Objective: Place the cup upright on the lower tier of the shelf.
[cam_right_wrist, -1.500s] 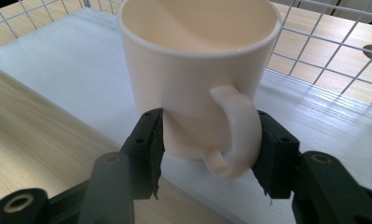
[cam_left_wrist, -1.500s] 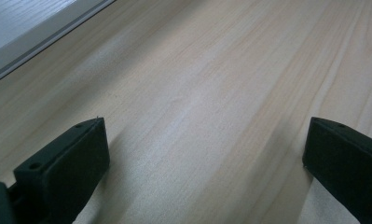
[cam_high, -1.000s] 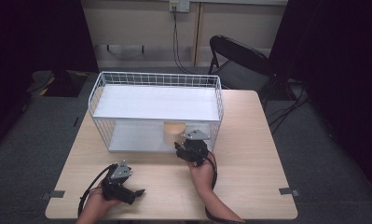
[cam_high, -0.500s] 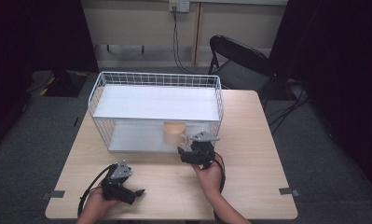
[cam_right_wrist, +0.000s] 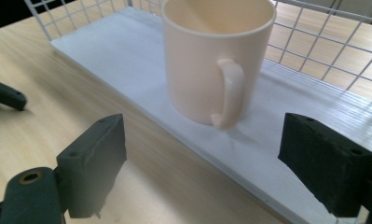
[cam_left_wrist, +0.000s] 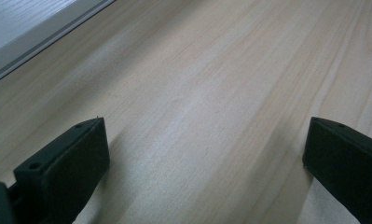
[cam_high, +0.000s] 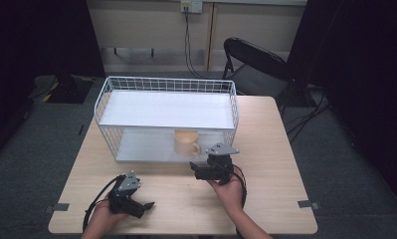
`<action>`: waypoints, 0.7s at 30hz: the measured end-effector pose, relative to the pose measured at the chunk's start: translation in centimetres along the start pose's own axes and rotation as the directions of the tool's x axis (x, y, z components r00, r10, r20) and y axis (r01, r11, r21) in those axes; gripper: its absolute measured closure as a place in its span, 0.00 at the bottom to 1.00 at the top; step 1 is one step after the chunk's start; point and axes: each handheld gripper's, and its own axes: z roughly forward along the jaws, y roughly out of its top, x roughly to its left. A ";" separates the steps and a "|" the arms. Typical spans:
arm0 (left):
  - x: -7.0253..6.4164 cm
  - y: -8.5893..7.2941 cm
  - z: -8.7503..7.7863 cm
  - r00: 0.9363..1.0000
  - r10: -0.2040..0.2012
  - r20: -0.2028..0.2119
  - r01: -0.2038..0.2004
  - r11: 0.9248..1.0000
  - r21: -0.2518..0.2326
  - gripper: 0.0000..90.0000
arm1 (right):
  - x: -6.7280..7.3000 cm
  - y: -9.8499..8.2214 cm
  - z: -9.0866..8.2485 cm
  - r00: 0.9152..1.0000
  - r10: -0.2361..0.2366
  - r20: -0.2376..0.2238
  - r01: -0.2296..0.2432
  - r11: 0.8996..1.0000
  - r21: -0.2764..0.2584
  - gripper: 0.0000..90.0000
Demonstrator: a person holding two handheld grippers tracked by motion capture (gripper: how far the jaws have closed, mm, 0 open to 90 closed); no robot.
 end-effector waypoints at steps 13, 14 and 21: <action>0.0 0.0 0.0 1.000 -0.003 -0.003 0.003 1.000 -0.001 0.00 | -0.8 -0.9 -2.2 0.998 -0.024 -0.055 0.023 1.000 -0.014 0.16; 0.0 0.0 0.0 1.000 -0.003 -0.003 0.003 1.000 -0.001 0.00 | -0.8 -0.9 -2.2 0.998 -0.024 -0.055 0.023 1.000 -0.014 0.16; 0.0 0.0 0.0 1.000 -0.004 -0.003 0.004 1.000 -0.001 0.00 | -1.5 -1.6 -3.0 0.997 -0.044 -0.067 0.043 0.999 -0.022 0.16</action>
